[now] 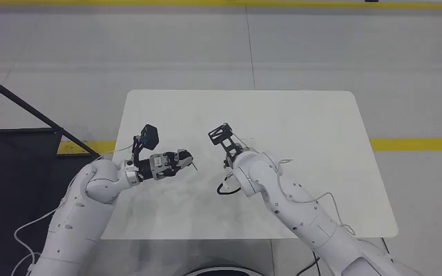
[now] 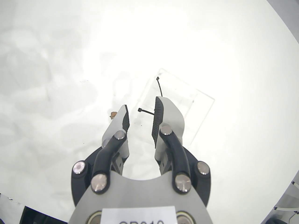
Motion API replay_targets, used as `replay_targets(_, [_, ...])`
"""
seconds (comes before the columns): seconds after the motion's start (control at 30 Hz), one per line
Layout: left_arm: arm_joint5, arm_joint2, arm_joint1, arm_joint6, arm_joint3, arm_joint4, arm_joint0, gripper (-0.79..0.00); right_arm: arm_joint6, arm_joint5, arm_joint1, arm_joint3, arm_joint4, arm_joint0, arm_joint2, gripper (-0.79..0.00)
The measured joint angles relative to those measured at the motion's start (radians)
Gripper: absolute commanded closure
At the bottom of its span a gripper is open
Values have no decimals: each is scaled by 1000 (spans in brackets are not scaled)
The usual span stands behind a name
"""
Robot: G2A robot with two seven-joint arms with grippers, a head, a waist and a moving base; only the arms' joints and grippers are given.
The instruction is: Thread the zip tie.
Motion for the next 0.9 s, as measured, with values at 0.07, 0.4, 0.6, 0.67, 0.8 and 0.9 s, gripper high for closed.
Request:
replay_targets(0.07, [0, 0, 0, 0, 0, 0, 0, 0, 1, -6, -4, 5, 0, 0, 3, -228])
replay_targets(0.4, [0, 0, 0, 0, 0, 0, 0, 0, -3, -40, -21, 34, 6, -2, 27, -145])
replay_targets(0.6, [0, 0, 0, 0, 0, 0, 0, 0, -6, -52, -29, 45, 3, -6, 43, -15])
replay_targets(0.67, [0, 0, 0, 0, 0, 0, 0, 0, -7, -56, -31, 46, 1, -8, 47, 0])
replay_targets(0.8, [0, 0, 0, 0, 0, 0, 0, 0, -8, -62, -34, 34, -10, -18, 58, 0])
replay_targets(0.9, [0, 0, 0, 0, 0, 0, 0, 0, -10, -63, -34, 17, -26, -31, 68, 0])
